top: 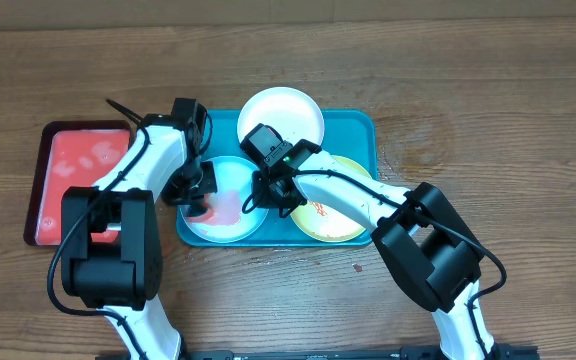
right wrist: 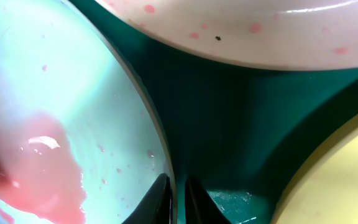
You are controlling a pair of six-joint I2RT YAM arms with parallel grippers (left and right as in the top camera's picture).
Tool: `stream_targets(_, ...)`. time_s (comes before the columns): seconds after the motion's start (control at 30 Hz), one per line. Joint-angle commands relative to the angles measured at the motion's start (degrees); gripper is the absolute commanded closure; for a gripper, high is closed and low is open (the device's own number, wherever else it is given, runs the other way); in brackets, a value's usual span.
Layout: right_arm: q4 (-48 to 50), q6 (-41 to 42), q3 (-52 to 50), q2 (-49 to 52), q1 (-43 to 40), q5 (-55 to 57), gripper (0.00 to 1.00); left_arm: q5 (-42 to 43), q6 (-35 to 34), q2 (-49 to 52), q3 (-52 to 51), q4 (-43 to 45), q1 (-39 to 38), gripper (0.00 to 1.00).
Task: Clean dirty plates on tray and stack at the side
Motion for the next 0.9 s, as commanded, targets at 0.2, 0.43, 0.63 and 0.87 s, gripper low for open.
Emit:
stream_targets(0.2,-1.1,0.0,-0.7,0.3,-1.2,1.7,0.89,3.8,-0.7,0.3,11.3,-3.1,0.4,0.96)
stream_targets(0.43,-0.9,0.0,-0.7,0.3,-1.2,1.7,0.89,23.2,-0.8,0.5,7.3,4.2,-0.1,0.96)
stream_targets(0.63,-0.9,0.0,-0.7,0.3,-1.2,1.7,0.89,25.3,-1.0,0.5,1.2,7.5,-0.5,0.96)
stream_targets(0.87,-1.6,0.0,-0.6,0.3,-1.2,1.7,0.94,9.5,-1.0,0.5,-0.9,5.7,0.0,0.96)
